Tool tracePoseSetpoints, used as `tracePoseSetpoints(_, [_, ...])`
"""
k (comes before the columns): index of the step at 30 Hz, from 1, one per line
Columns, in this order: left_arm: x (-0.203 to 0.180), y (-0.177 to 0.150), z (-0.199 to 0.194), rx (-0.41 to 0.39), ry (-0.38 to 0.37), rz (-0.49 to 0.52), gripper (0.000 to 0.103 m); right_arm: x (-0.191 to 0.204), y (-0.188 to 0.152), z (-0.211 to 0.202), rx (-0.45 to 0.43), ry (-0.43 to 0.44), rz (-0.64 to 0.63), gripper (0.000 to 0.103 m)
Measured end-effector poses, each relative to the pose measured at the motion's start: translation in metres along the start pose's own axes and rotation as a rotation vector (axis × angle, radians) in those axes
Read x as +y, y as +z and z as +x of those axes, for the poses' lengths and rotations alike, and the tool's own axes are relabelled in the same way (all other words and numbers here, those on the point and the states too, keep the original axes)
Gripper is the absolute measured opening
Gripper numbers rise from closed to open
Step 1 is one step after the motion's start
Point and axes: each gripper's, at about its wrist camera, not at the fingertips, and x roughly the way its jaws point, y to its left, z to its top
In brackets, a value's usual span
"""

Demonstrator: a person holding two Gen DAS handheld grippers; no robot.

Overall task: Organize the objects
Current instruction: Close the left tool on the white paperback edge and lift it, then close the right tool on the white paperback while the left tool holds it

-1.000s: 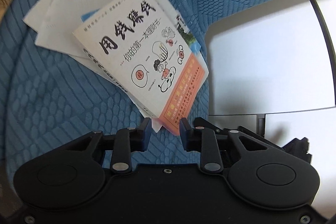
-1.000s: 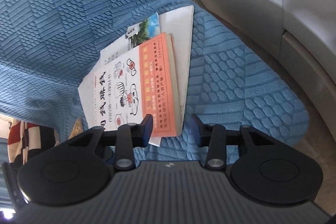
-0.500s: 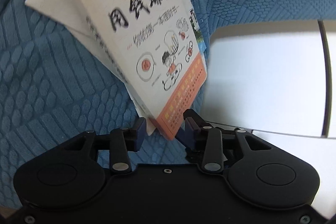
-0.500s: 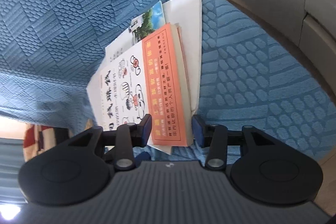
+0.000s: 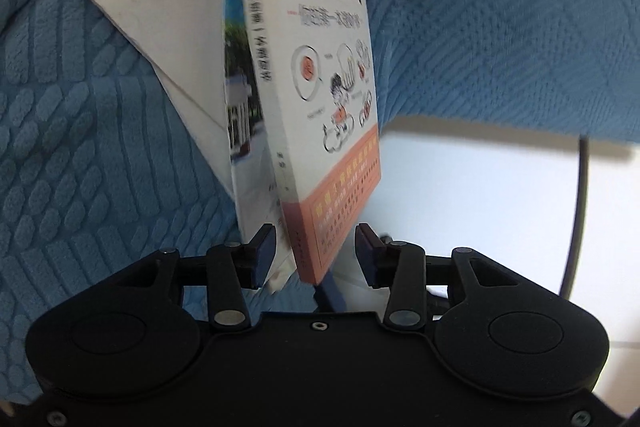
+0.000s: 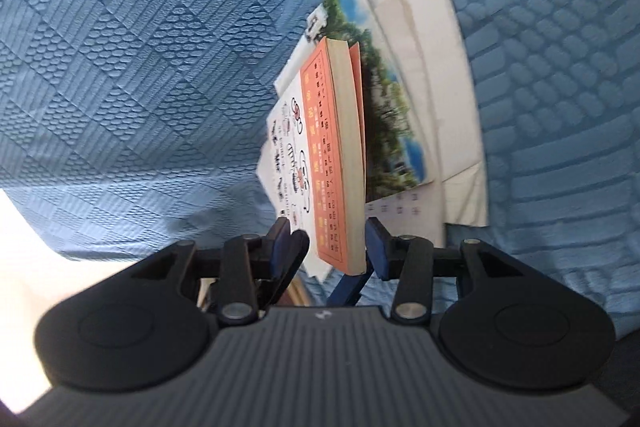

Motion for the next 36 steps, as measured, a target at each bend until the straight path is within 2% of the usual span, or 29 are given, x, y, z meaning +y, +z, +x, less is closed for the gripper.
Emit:
tracePoseSetpoints(5, [0.015, 0.005, 0.006, -0.026, -0.102, -0.141, 0.038, 0.003, 0.002, 0.003, 0.018, 0.041, 0.033, 0.045])
tracePoseSetpoints(7, [0.016, 0.004, 0.01, -0.02, -0.122, -0.165, 0.033, 0.003, 0.003, 0.004, 0.022, 0.056, 0.046, 0.045])
tracePoseSetpoints(9, [0.016, 0.004, 0.013, -0.02, -0.14, -0.173, 0.024, 0.002, 0.002, 0.005, 0.025, 0.058, 0.05, 0.045])
tracePoseSetpoints(14, [0.011, 0.001, 0.005, -0.073, -0.092, -0.167, 0.013, -0.001, 0.003, 0.0, 0.021, 0.062, 0.047, 0.044])
tracePoseSetpoints(18, [-0.005, 0.006, -0.004, -0.065, -0.083, -0.119, 0.011, -0.006, 0.008, -0.002, 0.016, 0.023, 0.041, 0.044])
tracePoseSetpoints(21, [-0.019, 0.008, -0.015, -0.067, -0.094, -0.094, 0.01, -0.009, 0.012, 0.003, 0.021, 0.021, 0.064, 0.054])
tracePoseSetpoints(25, [-0.031, 0.009, -0.033, -0.102, -0.047, -0.059, 0.01, -0.004, 0.016, 0.017, 0.029, 0.046, 0.069, 0.059])
tracePoseSetpoints(31, [-0.039, 0.014, -0.056, -0.1, -0.031, -0.052, 0.01, 0.007, 0.021, 0.042, 0.037, 0.05, 0.061, 0.059])
tracePoseSetpoints(36, [-0.034, 0.018, -0.088, -0.093, -0.008, -0.027, 0.01, 0.018, 0.023, 0.056, 0.033, 0.008, 0.026, 0.056])
